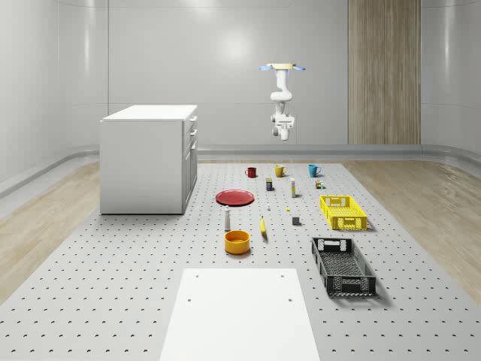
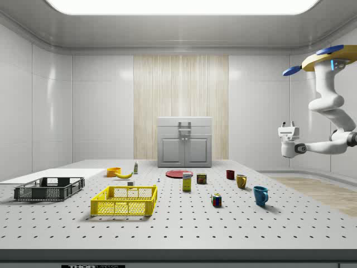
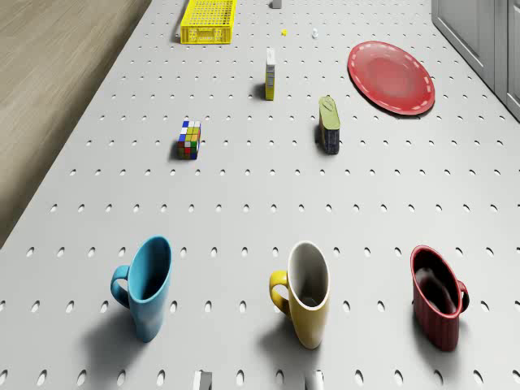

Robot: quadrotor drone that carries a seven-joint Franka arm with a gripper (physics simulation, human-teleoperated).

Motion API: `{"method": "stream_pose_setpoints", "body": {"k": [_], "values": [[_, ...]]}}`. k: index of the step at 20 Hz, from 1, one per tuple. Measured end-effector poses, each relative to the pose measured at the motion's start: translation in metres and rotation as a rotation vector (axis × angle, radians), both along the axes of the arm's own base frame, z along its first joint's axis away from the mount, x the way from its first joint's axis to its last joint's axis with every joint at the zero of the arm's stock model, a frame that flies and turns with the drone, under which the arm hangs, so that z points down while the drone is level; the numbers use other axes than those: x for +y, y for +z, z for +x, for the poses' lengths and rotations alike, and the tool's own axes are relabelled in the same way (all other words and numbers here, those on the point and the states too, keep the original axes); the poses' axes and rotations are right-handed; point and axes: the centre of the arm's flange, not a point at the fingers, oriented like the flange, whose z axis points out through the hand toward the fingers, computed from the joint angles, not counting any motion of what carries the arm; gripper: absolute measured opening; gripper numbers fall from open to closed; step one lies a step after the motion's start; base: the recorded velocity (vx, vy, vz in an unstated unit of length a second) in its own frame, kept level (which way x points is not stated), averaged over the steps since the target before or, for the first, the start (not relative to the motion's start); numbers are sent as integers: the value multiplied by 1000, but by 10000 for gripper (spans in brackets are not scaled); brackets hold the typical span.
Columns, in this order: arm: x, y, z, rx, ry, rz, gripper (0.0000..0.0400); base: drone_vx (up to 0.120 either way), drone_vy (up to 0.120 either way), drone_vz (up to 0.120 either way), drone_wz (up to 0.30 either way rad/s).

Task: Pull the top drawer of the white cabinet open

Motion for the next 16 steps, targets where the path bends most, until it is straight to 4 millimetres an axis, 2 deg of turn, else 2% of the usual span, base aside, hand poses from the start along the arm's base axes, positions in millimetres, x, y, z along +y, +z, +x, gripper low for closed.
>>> {"method": "stream_pose_setpoints", "body": {"k": [2,5,6,9,16], "values": [[0,15,-3,-2,0,0,350,0,0,0,0],[0,37,-4,-4,0,0,326,0,0,0,0],[0,43,-4,-5,0,0,322,0,-120,0,0],[0,61,-3,-7,0,0,313,120,-120,13,0],[0,85,-1,-13,0,0,306,120,-120,120,0]]}}
